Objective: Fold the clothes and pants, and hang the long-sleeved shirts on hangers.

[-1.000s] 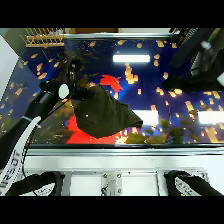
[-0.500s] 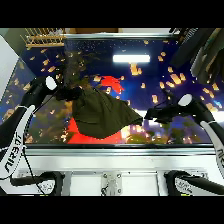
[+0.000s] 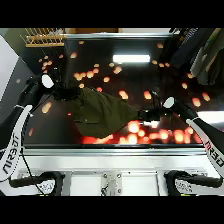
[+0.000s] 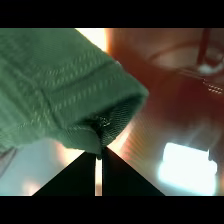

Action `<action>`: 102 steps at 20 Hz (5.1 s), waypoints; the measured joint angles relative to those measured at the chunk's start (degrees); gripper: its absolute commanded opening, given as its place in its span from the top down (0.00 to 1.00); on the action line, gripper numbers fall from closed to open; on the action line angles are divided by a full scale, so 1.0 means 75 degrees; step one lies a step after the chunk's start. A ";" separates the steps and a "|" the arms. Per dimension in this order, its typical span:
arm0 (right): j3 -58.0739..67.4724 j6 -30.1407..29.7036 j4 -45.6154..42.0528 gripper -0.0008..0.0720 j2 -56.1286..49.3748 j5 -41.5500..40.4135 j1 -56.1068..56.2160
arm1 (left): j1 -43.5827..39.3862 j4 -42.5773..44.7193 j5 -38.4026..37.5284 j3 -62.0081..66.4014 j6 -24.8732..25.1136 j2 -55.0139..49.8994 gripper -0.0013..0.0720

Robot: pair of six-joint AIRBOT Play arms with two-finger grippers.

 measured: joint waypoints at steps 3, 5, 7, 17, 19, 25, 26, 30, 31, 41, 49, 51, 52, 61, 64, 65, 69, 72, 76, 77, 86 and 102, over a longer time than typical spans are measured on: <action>0.1480 0.0017 -0.0542 0.96 -0.0032 0.0052 -0.0332 | -0.0323 -0.0076 -0.0224 -0.0723 0.0058 0.0921 0.94; 0.2722 0.0219 -0.1037 0.96 -0.0175 0.0047 -0.0519 | -0.0743 -0.0344 -0.0184 -0.1399 0.0085 0.1588 0.94; 0.3940 0.0405 -0.1402 0.96 -0.0463 0.0020 -0.0612 | -0.1306 -0.0714 0.0254 -0.2046 0.0082 0.2124 0.94; 0.6312 0.0659 -0.1591 0.01 -0.0930 0.0784 -0.0988 | -0.1422 -0.1163 0.1644 -0.2355 -0.0035 0.1938 0.08; 0.5869 0.0455 -0.1588 0.01 -0.0510 0.1413 -0.1072 | -0.0930 -0.1180 0.1387 -0.2518 -0.0038 0.1903 0.08; 0.2151 0.0702 -0.1399 0.01 0.1000 0.1947 -0.1137 | -0.0303 -0.1784 0.1276 -0.3631 0.0309 0.1402 0.08; 0.1413 0.0755 -0.1215 0.01 0.1198 0.1845 -0.1137 | -0.0309 -0.2055 0.1309 -0.3704 0.0501 0.1201 0.08; -0.0825 0.0842 -0.0423 0.01 0.1603 0.1399 -0.0909 | -0.0516 -0.2763 0.1332 -0.3520 0.1003 0.0388 0.08; -0.1224 0.0868 -0.0268 0.01 0.1647 0.1253 -0.0755 | -0.0580 -0.2850 0.1297 -0.3421 0.1058 0.0219 0.08; -0.2396 0.1081 0.0437 0.18 0.1475 -0.0289 0.1102 | -0.0833 -0.3057 0.1177 -0.2751 0.1233 -0.0638 0.67; -0.1346 0.0621 -0.0274 0.96 0.1920 -0.0070 0.1160 | -0.0624 -0.3037 0.0775 -0.2328 0.1233 0.0638 0.94; -0.0189 0.0519 -0.1005 0.96 0.2535 0.0933 0.1005 | -0.0513 -0.3042 0.0329 -0.1798 0.1230 0.1582 0.94; 0.0431 0.0481 -0.1297 0.96 0.2850 0.1478 0.0953 | -0.0501 -0.3042 0.0102 -0.1504 0.1230 0.2122 0.94; 0.4485 0.2672 -0.1999 0.96 0.5190 0.4217 0.0825 | -0.1253 -0.3042 0.0210 -0.0289 -0.0035 0.6618 0.94; 0.4707 0.3319 -0.2113 0.96 0.4922 0.4514 0.0819 | -0.1384 -0.2984 0.0175 -0.0697 -0.0446 0.6749 0.94; 0.4741 0.3372 -0.2174 0.96 0.4689 0.4523 0.0819 | -0.1405 -0.2978 0.0184 -0.0912 -0.0527 0.6633 0.94; 0.4809 0.3127 -0.2463 0.96 0.3016 0.3529 0.0793 | -0.1443 -0.2917 0.1020 -0.1836 -0.0548 0.5327 0.94; 0.4998 0.2943 -0.2751 0.26 0.1343 0.1580 0.0632 | -0.1338 -0.2955 0.2422 -0.1731 -0.0052 0.3491 0.19; 0.5858 0.2830 -0.2384 0.01 -0.0291 -0.0143 0.0143 | -0.0697 -0.3031 0.2734 0.0093 0.0315 0.0772 0.00; 0.6015 0.2812 -0.2250 0.01 -0.0428 -0.0338 -0.0009 | -0.0463 -0.3034 0.2442 0.0624 0.0364 0.0251 0.00; 0.4290 0.0807 -0.1667 0.01 0.0460 0.1932 0.0044 | 0.1084 -0.2684 0.0122 0.0670 0.0793 -0.0705 0.00; 0.0050 0.0399 0.0428 0.96 0.0350 -0.1180 0.2014 | 0.0609 -0.2637 0.0437 -0.1705 0.1113 -0.0434 0.00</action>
